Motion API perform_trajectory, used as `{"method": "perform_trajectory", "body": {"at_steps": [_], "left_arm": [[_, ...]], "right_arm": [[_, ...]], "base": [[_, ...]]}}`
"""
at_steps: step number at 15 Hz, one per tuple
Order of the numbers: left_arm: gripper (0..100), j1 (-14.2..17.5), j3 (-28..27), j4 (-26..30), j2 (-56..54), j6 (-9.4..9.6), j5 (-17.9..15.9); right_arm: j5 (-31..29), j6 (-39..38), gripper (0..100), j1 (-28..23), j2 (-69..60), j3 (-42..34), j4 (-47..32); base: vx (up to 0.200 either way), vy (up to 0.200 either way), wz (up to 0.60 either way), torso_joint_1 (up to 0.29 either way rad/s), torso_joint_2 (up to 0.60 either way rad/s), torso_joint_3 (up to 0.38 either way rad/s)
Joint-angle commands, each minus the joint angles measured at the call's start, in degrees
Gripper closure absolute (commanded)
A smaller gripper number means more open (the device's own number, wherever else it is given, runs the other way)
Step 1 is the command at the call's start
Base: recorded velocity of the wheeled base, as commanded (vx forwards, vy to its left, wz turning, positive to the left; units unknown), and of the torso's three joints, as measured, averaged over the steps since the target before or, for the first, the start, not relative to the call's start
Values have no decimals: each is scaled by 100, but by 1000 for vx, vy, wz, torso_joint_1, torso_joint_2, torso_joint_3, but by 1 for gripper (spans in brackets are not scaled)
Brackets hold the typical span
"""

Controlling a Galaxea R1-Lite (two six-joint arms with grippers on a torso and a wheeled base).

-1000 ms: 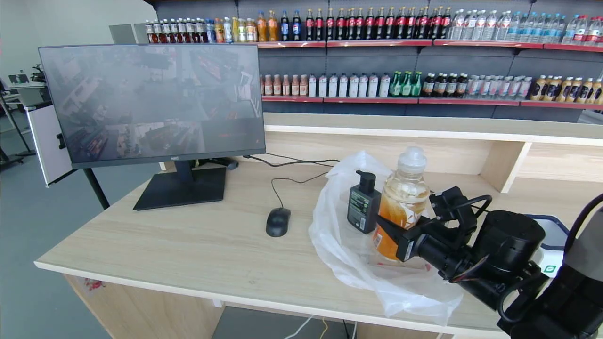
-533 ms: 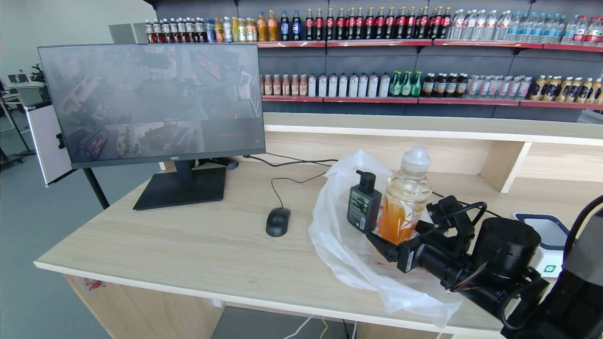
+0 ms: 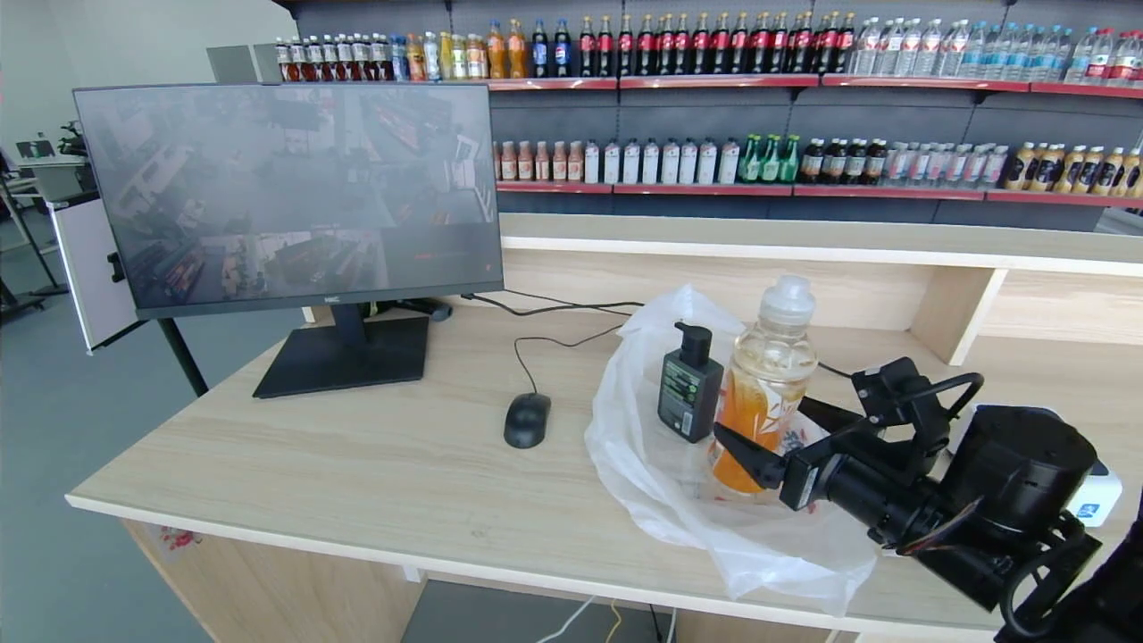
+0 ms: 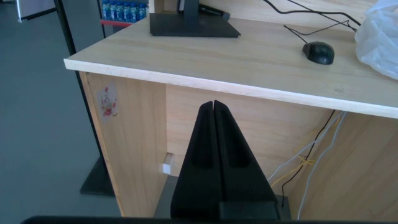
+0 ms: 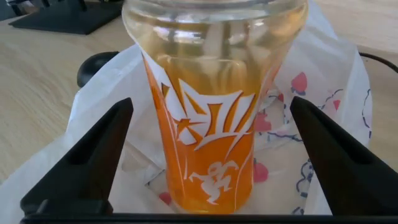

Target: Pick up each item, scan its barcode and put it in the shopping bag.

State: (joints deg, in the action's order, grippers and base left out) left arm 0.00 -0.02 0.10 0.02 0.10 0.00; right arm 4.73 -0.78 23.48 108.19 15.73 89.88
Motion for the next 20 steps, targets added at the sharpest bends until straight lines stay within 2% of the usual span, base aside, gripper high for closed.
{"method": "perform_trajectory", "body": {"at_steps": [1, 5, 8, 12, 14, 16, 18, 20], "left_arm": [[100, 0, 2, -1, -2, -1, 0], [100, 0, -6, -1, -2, -1, 0], [100, 0, -6, -1, -2, -1, 0], [100, 0, -6, -1, -2, -1, 0], [100, 0, -6, -1, -2, -1, 0], [100, 0, 2, -1, -2, -1, 0], [100, 0, 2, -1, -2, -1, 0], [100, 0, -6, -1, -2, -1, 0]], "right_arm": [[2, -1, 0, -36, -545, -166, 12], [2, -1, 0, -107, -1424, -817, 12], [2, 104, 0, -520, -2399, -1529, 12], [-104, 245, 0, -555, -3507, -1573, 12], [-244, 148, 0, -1073, -4412, -1573, -972], [239, 333, 0, -1091, -5264, -1573, -2282], [503, 781, 0, -1065, -6231, -1573, -4172], [503, 1080, 0, -950, -6627, -1573, -4936]], "base": [[0, 0, 0, 0, 0, 0], [0, 0, 0, 0, 0, 0], [0, 0, 0, 0, 0, 0], [0, 0, 0, 0, 0, 0], [0, 0, 0, 0, 0, 0], [0, 0, 0, 0, 0, 0], [0, 0, 0, 0, 0, 0], [0, 0, 0, 0, 0, 0]]}}
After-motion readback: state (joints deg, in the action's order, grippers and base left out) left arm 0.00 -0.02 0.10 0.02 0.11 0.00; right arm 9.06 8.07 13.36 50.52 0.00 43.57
